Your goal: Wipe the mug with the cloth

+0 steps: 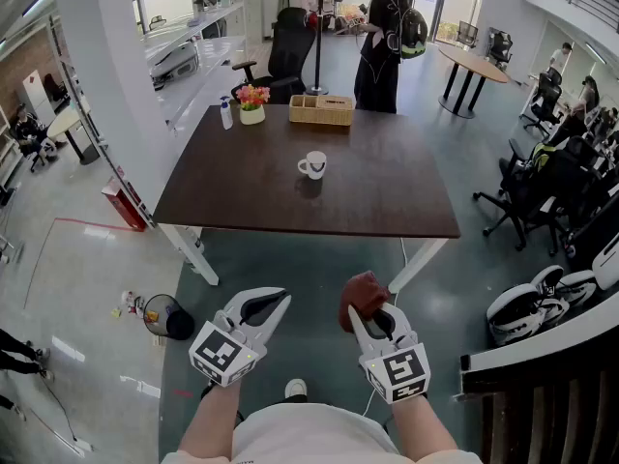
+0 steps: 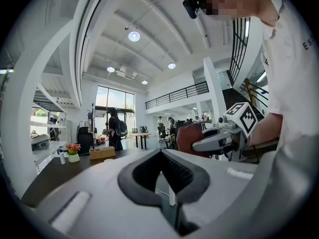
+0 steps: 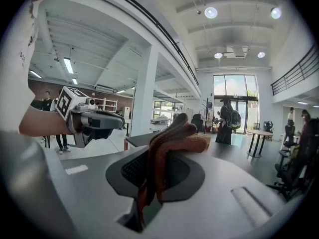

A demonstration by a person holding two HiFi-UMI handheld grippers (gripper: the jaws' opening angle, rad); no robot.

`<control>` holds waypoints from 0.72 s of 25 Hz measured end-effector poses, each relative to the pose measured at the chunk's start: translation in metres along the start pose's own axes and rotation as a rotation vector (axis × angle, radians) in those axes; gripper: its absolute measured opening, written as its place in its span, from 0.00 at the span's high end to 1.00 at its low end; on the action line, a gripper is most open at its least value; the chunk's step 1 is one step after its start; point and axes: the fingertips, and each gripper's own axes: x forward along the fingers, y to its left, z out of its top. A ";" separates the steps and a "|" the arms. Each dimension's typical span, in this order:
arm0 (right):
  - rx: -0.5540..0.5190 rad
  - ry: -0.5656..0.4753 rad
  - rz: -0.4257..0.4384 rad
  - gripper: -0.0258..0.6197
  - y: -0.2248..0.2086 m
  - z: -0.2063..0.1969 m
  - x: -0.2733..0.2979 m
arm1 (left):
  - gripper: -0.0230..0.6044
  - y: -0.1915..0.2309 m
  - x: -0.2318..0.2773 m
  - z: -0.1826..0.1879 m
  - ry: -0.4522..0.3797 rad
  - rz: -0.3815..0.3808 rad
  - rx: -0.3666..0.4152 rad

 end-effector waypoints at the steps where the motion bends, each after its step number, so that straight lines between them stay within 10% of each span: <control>1: -0.001 0.001 0.002 0.84 0.002 -0.001 0.002 | 0.96 0.002 -0.002 0.000 0.000 0.002 0.001; 18: 0.048 -0.010 0.010 0.84 0.009 0.000 0.011 | 0.96 0.010 -0.011 -0.006 0.005 0.012 -0.012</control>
